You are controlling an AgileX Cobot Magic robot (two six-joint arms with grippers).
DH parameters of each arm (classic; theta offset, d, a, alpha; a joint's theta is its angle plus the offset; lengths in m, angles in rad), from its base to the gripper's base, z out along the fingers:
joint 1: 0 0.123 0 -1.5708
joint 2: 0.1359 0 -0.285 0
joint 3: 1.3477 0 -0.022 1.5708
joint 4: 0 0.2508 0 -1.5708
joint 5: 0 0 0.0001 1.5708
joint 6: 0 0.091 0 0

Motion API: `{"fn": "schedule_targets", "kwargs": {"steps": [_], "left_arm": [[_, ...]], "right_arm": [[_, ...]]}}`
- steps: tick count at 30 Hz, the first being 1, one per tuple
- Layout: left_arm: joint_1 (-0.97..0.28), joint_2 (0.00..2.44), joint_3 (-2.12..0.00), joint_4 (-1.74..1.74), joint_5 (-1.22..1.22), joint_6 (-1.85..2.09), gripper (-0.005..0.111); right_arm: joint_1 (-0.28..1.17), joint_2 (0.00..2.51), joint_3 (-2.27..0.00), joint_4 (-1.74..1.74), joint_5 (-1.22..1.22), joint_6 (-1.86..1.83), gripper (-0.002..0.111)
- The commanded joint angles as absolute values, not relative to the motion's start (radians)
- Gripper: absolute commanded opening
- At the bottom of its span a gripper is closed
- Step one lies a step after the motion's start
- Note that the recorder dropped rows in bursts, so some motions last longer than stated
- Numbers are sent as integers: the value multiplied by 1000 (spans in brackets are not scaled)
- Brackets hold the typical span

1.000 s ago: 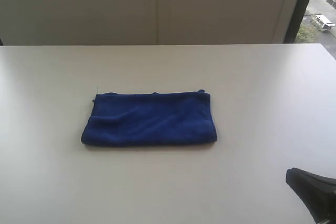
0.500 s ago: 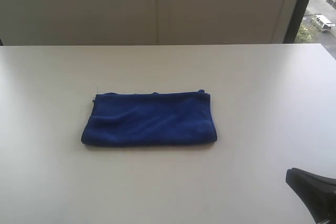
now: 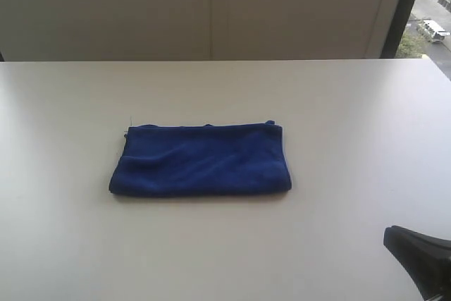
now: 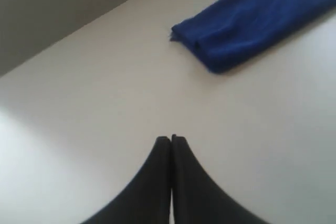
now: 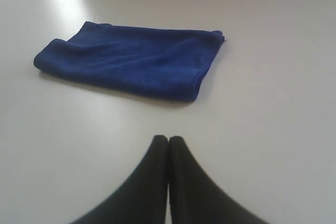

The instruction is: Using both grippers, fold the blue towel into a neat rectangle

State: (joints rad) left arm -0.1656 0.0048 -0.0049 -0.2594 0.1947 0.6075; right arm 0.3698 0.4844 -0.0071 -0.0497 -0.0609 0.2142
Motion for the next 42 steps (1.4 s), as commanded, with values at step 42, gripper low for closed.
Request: {"fn": "schedule_targets", "kwargs": {"steps": [42], "left_arm": [[-161,0,0,-131,204,16,0]], "right_arm": [[366,481,0,-56,-69,206,0]]}}
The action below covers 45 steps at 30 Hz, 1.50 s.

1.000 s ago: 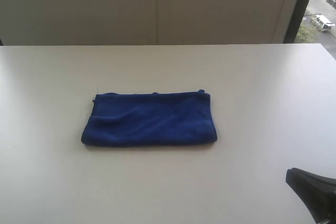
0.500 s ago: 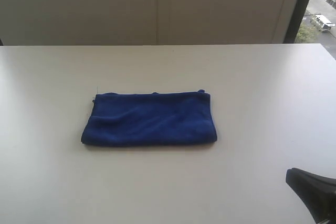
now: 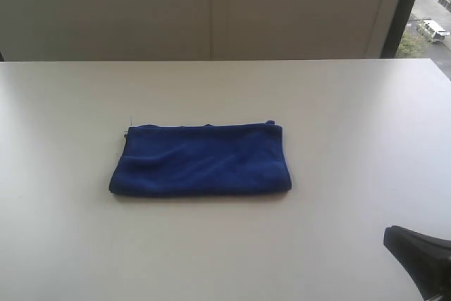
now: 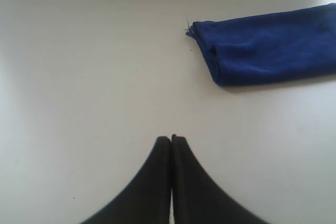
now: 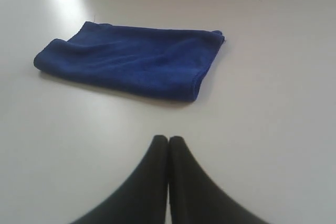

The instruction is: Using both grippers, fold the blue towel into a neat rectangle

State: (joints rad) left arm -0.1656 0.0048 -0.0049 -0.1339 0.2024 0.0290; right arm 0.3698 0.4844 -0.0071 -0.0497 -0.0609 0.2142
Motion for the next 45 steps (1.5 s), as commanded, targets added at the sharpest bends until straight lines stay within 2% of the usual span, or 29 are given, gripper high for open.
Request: {"fn": "schedule_targets", "kwargs": {"steps": [1,45], "left_arm": [[-161,0,0,-120,204,14,0],[-161,0,0,-58,202,-44,0]], "right_arm": [[366,481,0,-56,-69,206,0],[366,481,0,-56,-69,206,0]]}}
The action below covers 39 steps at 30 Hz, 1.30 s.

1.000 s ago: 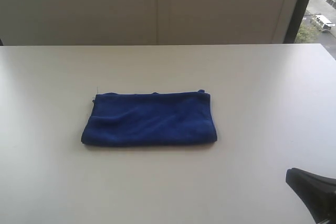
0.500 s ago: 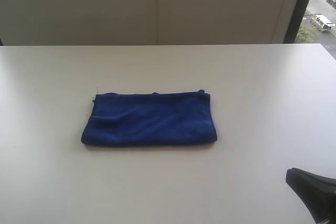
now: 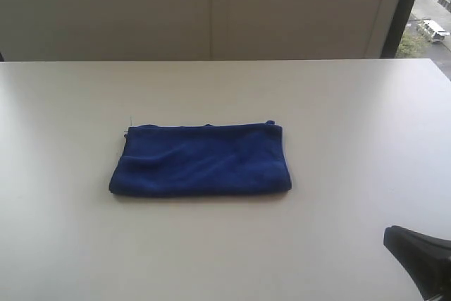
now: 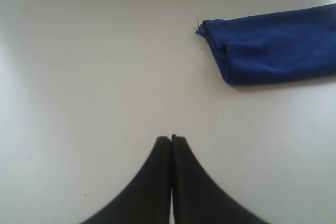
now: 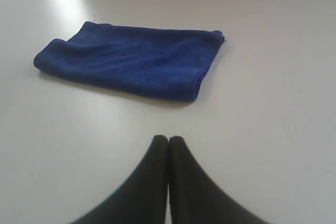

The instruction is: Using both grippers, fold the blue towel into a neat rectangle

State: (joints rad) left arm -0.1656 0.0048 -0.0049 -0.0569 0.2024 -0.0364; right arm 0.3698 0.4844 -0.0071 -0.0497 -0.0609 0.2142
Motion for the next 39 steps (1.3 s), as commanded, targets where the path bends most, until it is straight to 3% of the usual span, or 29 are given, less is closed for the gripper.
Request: {"fn": "schedule_targets", "kwargs": {"steps": [1,9,14,20,24,27,30,34,36,39], "left_arm": [[-161,0,0,-58,202,-44,0],[-161,0,0,-58,202,-44,0],[-161,0,0,-58,202,-44,0],[-161,0,0,-58,202,-44,0],[-161,0,0,-58,202,-44,0],[-161,0,0,-58,202,-44,0],[-161,0,0,-58,202,-44,0],[-161,0,0,-58,202,-44,0],[-161,0,0,-58,202,-44,0],[-161,0,0,-58,202,-44,0]], "right_arm": [[366,481,0,-56,-69,206,0],[366,481,0,-58,-69,199,0],[366,481,0,-86,-65,-121,0],[361,385,0,-85,-61,-133,0],[231,211,0,-71,-47,-99,0],[28,65,0,-15,-47,198,0],[-73,0,0,-15,-39,375,0],[-103,0,0,-17,129,335,0],[-106,0,0,-26,325,195,0],[-129,0,0,-30,343,-25,0]]}}
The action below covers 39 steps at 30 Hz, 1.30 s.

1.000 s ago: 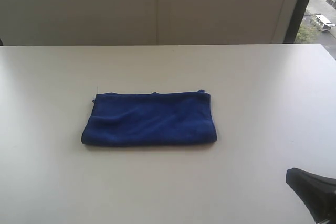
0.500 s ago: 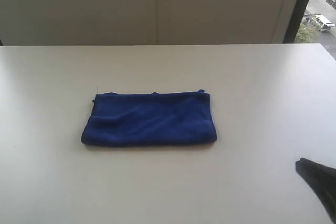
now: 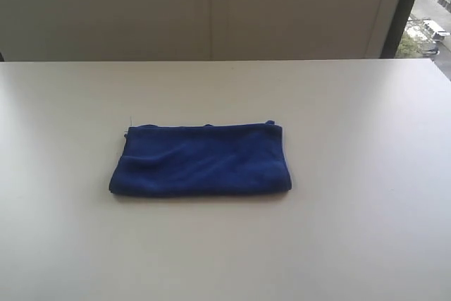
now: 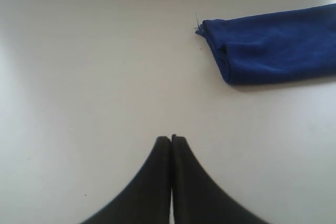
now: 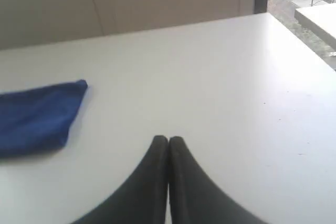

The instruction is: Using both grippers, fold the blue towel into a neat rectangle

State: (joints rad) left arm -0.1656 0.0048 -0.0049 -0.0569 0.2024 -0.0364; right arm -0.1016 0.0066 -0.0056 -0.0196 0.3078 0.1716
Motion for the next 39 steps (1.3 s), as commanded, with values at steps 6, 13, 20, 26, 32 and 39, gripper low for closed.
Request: {"fn": "schedule_targets", "kwargs": {"steps": [6,13,20,26,32,39], "left_arm": [[-161,0,0,-58,202,-44,0],[-161,0,0,-58,202,-44,0],[-161,0,0,-58,202,-44,0],[-161,0,0,-58,202,-44,0],[-161,0,0,-58,202,-44,0],[-161,0,0,-58,202,-44,0]], "right_arm": [[-134,0,0,-30,343,62,0],[-118,0,0,-30,331,94,0],[-98,0,0,-30,331,94,0],[-98,0,0,-30,337,94,0],[-98,0,0,-30,337,94,0],[-91,0,0,-26,337,94,0]]}}
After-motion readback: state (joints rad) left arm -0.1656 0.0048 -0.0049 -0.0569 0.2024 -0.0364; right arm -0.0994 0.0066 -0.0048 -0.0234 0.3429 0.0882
